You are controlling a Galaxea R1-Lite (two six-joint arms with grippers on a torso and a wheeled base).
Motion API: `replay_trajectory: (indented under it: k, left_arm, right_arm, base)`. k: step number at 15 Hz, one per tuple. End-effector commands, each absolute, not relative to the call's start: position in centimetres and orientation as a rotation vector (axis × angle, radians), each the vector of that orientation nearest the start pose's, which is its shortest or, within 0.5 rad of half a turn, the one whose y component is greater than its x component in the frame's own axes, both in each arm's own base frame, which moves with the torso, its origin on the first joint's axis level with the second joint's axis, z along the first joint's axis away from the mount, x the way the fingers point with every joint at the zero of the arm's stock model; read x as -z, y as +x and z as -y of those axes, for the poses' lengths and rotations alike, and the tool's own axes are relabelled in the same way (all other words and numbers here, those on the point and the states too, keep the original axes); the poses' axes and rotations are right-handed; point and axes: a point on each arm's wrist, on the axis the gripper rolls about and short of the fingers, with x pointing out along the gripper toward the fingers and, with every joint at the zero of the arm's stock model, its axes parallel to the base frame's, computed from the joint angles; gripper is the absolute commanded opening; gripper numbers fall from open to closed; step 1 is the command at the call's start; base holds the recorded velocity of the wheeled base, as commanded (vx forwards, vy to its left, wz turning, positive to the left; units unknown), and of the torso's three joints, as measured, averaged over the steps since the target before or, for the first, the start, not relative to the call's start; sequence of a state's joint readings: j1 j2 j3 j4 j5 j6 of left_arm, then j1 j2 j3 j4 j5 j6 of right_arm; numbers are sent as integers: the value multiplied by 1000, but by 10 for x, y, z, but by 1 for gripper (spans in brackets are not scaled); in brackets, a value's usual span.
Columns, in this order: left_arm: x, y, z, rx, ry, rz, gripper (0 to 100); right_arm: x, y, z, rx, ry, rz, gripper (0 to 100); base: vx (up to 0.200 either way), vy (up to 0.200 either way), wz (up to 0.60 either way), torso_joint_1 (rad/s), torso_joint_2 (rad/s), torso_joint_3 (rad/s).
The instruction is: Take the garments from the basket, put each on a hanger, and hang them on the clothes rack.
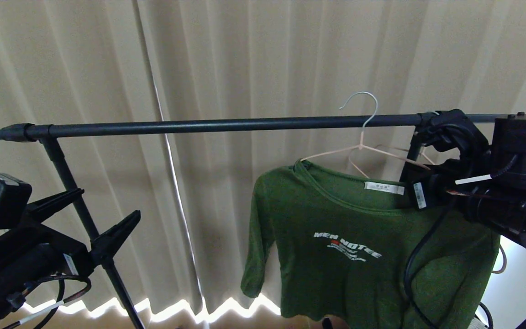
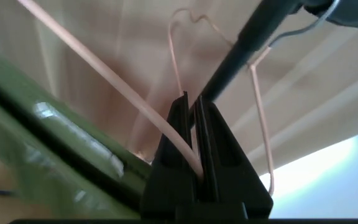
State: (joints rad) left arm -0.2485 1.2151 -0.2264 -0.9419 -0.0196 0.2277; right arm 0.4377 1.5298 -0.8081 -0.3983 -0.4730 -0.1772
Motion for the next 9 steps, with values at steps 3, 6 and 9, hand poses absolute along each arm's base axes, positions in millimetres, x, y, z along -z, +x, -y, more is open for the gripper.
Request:
replay_trajectory:
  k: [3,6,9]
  left_arm:
    - [-172,152,39,273,231,-17,100]
    - [-173,151,39,272,232,-12,100]
    - [-172,151,39,272,232,-13,100]
  right_arm:
    - [-205,263,-113,26,-330,-305,0]
    - [-199,279,-121,57,-346,-322,0]
    - [-192,288,-134,47,-365,-336,0]
  base:
    - [0,0,0,0,0,0]
    - [0,0,0,0,0,0]
    - [0,0,0,0,0,0]
